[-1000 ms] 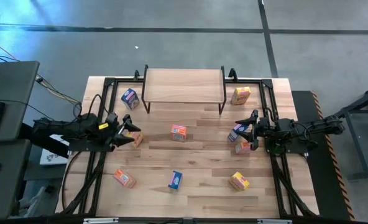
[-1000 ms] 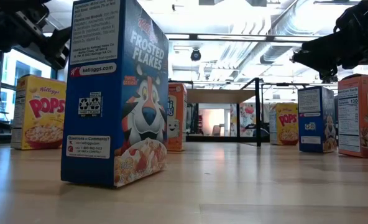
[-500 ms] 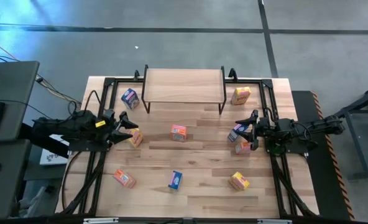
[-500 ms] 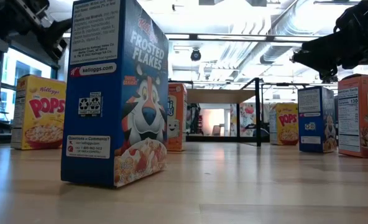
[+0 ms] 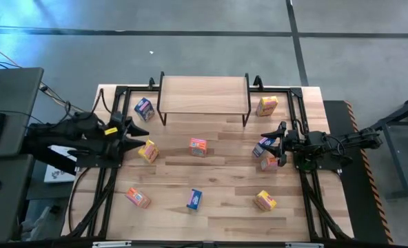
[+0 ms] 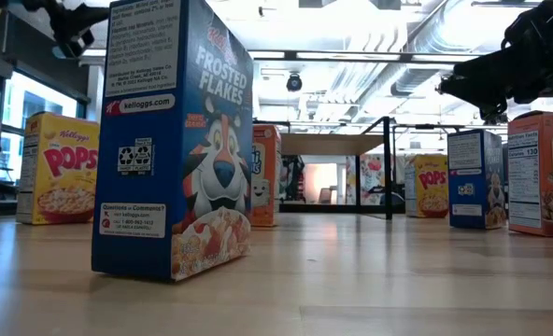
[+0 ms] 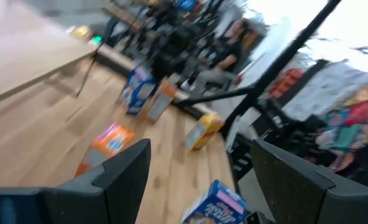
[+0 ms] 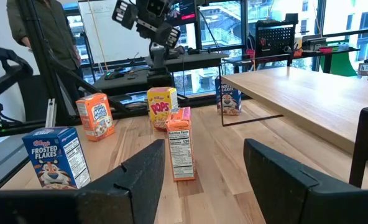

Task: Stack cereal on shelf
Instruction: Put the middle left yellow cereal box on the shelf

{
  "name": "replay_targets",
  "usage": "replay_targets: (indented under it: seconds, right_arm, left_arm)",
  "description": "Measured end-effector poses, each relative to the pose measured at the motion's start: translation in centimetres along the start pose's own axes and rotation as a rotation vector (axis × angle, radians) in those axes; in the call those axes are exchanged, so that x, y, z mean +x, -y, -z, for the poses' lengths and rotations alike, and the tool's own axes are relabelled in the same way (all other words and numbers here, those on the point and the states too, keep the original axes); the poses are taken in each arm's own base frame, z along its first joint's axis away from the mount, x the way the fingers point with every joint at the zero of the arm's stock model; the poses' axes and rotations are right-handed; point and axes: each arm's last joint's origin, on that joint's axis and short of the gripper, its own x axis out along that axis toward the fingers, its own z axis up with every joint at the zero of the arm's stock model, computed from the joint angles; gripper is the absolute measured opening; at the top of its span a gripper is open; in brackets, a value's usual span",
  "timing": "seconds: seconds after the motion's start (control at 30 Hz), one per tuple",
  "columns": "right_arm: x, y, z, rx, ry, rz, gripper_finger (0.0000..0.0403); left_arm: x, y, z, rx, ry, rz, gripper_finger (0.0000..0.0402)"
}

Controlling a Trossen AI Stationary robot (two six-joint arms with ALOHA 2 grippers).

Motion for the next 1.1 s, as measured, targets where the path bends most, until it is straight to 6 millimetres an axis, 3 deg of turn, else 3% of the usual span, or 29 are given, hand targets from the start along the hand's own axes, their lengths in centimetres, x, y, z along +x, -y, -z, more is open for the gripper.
replay_targets:
  seconds: [0.3,0.63,1.1]
  right_arm:
    - [0.0,0.0,0.0,0.0,0.0,0.0,0.0211]
    - [0.0,0.0,0.0,0.0,0.0,0.0,0.0211]
    - [0.0,0.0,0.0,0.0,0.0,0.0,0.0211]
  left_arm:
    - [1.4,1.4,-2.3,-0.128,-0.15,-0.161,0.0269]
    - [3.1,3.5,-4.9,-0.199,-0.206,-0.134,0.0269]
    - [5.1,6.2,-6.9,-0.241,-0.36,-0.203,0.0269]
